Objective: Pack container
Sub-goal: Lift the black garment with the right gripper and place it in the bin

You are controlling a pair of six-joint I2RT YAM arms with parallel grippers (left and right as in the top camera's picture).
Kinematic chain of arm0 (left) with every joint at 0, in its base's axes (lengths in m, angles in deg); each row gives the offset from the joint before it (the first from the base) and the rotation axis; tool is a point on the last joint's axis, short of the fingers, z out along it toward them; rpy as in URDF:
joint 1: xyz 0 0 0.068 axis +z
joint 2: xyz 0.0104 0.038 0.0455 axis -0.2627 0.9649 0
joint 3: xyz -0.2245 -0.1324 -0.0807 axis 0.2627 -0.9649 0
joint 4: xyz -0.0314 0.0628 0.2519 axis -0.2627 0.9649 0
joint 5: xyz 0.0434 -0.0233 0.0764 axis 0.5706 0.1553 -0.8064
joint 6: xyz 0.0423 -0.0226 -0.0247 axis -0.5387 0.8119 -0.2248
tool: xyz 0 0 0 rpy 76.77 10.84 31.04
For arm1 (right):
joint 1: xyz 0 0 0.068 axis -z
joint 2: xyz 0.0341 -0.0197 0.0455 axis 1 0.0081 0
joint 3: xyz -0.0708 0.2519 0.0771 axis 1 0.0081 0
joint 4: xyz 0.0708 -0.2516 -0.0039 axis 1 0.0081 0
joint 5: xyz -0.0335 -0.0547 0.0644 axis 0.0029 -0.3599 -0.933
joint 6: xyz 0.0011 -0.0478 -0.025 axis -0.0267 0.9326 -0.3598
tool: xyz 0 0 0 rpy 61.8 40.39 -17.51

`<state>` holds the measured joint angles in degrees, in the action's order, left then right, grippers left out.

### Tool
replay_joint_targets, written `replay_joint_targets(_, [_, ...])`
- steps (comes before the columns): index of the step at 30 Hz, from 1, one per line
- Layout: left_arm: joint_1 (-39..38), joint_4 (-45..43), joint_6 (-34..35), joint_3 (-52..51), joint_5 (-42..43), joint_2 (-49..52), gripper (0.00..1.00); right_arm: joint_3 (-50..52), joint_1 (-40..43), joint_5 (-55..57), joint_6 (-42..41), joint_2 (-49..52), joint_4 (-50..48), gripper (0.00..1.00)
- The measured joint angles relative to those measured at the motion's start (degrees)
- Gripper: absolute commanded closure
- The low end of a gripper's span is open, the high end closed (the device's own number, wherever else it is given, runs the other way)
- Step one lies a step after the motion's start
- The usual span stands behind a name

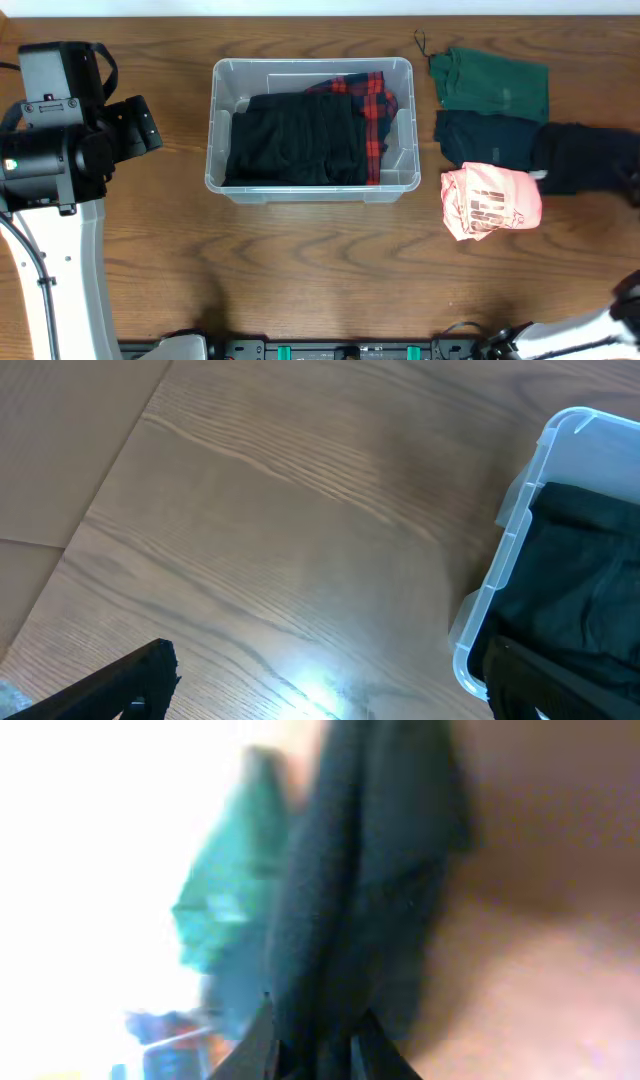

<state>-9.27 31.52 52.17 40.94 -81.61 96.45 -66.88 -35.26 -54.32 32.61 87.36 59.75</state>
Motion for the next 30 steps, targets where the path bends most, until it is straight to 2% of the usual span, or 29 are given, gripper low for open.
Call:
replay_joint_targets(6, [0.0, 0.0, 0.0, 0.0, 0.0, 0.0, 0.02, -0.5, -10.1, -5.4, -9.8, -17.7, -12.8, 0.99])
replay_joint_targets(12, [0.0, 0.0, 0.0, 0.0, 0.0, 0.0, 0.02, -0.6, -28.5, -8.0, -20.7, -23.7, -25.6, 0.99])
replay_joint_targets(18, [0.0, 0.0, 0.0, 0.0, 0.0, 0.0, 0.02, -0.6, -49.3, -2.3, -26.2, -21.6, -32.1, 0.99])
replay_joint_targets(21, [0.0, 0.0, 0.0, 0.0, 0.0, 0.0, 0.02, -0.5, -59.8, 1.8, -27.4, -18.4, -38.8, 0.99])
replay_joint_targets(27, [0.0, 0.0, 0.0, 0.0, 0.0, 0.0, 0.02, -0.5, -75.6, 8.2, -30.3, -9.3, -54.1, 0.99])
replay_joint_targets(30, [0.0, 0.0, 0.0, 0.0, 0.0, 0.0, 0.02, -0.5, -80.9, 11.1, -31.3, -4.5, -55.4, 0.99])
